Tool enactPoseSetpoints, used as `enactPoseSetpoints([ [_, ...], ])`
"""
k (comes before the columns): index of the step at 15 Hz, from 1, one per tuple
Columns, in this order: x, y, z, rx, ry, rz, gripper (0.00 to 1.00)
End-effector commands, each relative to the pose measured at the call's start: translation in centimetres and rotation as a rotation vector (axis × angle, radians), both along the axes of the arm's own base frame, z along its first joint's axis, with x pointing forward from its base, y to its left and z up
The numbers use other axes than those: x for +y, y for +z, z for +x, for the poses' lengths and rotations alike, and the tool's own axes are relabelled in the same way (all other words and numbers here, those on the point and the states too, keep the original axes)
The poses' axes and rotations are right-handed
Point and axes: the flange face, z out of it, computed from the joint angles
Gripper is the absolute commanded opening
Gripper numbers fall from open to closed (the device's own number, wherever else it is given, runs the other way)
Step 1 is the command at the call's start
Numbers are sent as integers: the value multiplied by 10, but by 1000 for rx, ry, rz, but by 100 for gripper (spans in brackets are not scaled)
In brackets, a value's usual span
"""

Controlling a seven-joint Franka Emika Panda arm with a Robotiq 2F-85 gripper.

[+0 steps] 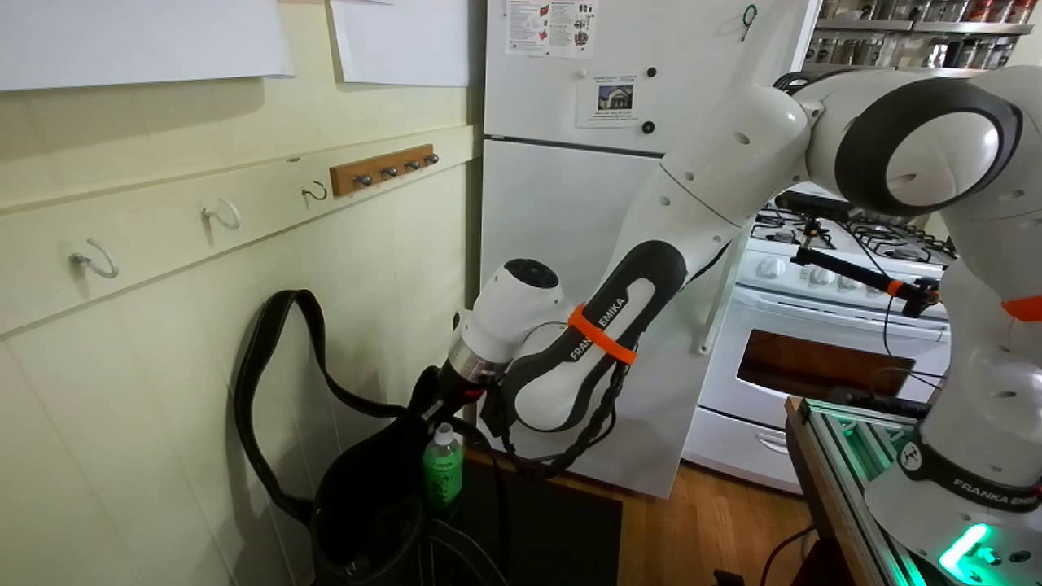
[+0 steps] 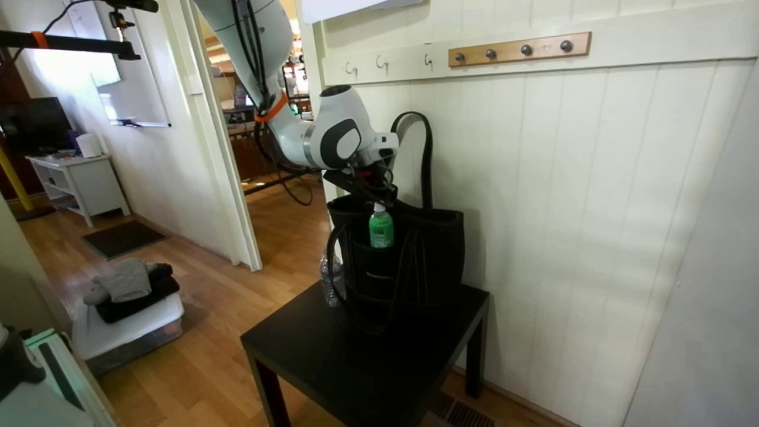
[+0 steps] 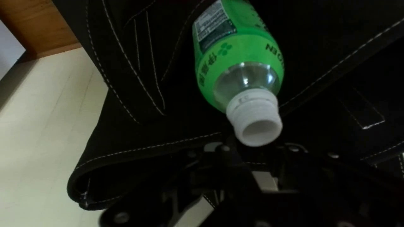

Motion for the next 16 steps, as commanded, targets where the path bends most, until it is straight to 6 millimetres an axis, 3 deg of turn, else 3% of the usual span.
enactPoseSetpoints([
  [1,-2,-2,-7,-14,-23,22,39],
  [2,-2,4,-7,-22,-27,33,56],
  [8,3,57,-22,-190,-16,90,98],
  [12,-8,79,-42,-163,56,61,100],
  [16,-37,98,-63,-83,87,6,100],
])
